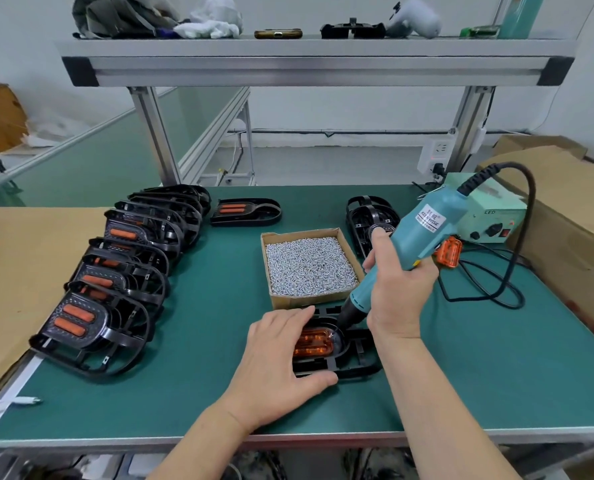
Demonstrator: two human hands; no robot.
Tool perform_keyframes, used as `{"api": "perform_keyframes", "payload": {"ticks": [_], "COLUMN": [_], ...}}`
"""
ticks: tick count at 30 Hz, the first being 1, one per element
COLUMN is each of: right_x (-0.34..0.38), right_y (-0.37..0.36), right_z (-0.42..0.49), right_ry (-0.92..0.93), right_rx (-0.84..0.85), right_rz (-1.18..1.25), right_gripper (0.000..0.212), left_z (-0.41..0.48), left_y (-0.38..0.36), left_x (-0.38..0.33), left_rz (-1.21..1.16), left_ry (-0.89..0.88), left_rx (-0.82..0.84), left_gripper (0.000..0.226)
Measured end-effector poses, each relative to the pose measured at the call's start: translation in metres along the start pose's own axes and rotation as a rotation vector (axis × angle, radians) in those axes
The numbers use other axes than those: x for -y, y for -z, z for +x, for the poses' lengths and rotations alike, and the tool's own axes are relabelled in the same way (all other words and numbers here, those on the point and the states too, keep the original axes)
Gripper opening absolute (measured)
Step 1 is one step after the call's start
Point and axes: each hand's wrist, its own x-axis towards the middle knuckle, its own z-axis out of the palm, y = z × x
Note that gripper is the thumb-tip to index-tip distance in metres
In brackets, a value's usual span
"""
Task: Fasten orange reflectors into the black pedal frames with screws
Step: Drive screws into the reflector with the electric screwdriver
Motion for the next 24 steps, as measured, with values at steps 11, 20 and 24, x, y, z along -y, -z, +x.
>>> {"api": "perform_keyframes", "payload": {"ticks": [11,20,24], "right_x": [-0.002,-0.008,-0.008], "right_y": [-0.005,-0.011,-0.011], "right_z": [-0.007,-0.006,-0.003], "right_ry": [0.043,0.053,0.033], "right_rx": [0.114,0.199,0.203], "right_rz": [-0.044,-0.099,-0.085], "right_gripper": [0.031,0.037,0.029], "left_z": [0.001,0.000,0.002], "left_y": [-0.002,-0.002,-0.001], "left_x": [0.001,0.003,0.002], "left_rz": [-0.005,-0.010,-0.025], "left_ry": [0.000,0.004,0.005], "left_rx": [-0.015,-0.023,-0.032], "left_gripper": [0.094,0.094,0.093]}}
